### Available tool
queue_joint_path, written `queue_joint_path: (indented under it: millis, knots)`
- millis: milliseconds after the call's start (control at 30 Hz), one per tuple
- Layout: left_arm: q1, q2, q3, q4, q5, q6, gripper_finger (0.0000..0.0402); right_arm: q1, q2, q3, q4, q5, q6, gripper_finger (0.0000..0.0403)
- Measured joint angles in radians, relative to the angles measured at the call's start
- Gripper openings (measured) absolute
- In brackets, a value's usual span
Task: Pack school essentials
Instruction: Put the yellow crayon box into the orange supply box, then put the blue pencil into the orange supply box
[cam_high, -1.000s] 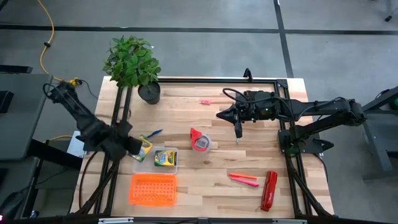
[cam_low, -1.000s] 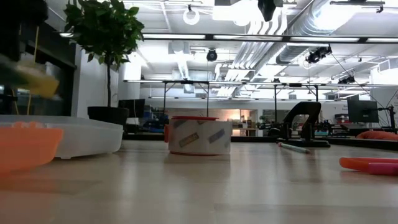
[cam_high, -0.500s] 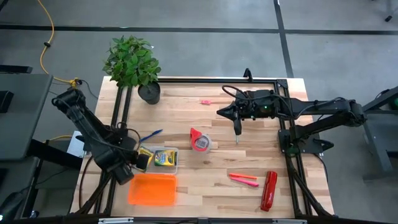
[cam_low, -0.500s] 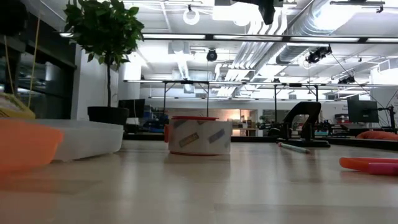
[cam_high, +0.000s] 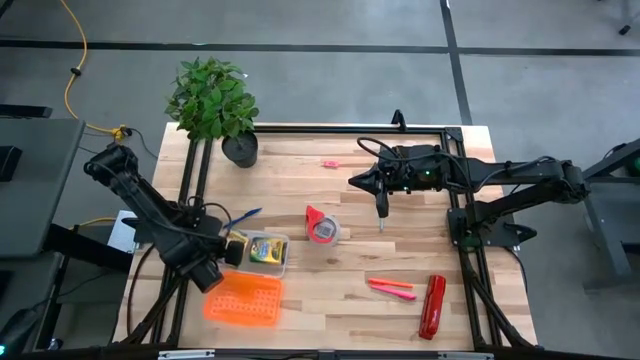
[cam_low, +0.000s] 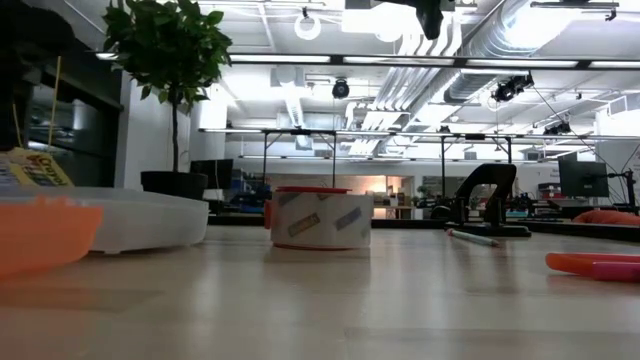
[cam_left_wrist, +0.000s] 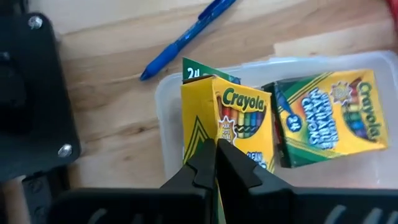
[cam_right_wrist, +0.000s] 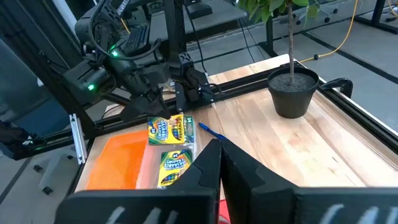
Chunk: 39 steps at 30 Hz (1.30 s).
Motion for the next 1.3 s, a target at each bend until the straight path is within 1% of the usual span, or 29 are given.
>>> queue_joint_path:
  millis: [100,333,533,700,900,1033,1167,1233,1300]
  knots:
    - [0.021,0.013,0.000,0.013,-0.026,0.008,0.0000,0.000,0.000,0.000,0.000,0.000,0.000,0.0000]
    - [0.030,0.041,0.000,0.024,-0.029,0.019,0.0000,-0.002,0.000,0.000,0.001,0.000,0.007,0.0000]
    - [0.030,0.041,0.000,0.023,-0.048,0.079,0.0005,-0.002,0.000,0.000,0.001,0.000,0.007,0.0000]
    - [0.030,0.041,0.000,0.022,-0.048,0.079,0.0029,-0.002,0.000,0.000,0.001,0.000,0.007,0.0000]
    - [0.030,0.027,0.000,0.009,-0.036,0.079,0.0082,-0.002,0.000,0.000,0.002,0.000,0.007,0.0000]
    - [0.030,-0.026,0.000,-0.032,-0.047,0.087,0.0120,-0.002,0.000,0.000,0.002,0.000,0.007,0.0000]
    - [0.031,-0.139,0.000,-0.115,-0.086,0.091,0.0146,-0.002,0.000,0.000,0.006,0.000,0.007,0.0000]
    - [0.031,-0.218,0.000,-0.114,-0.149,0.134,0.0152,-0.002,0.000,0.000,0.008,0.000,0.007,0.0000]
    - [0.031,-0.305,0.005,-0.075,-0.245,0.218,0.0153,-0.002,0.000,0.000,0.016,0.000,0.000,0.0000]
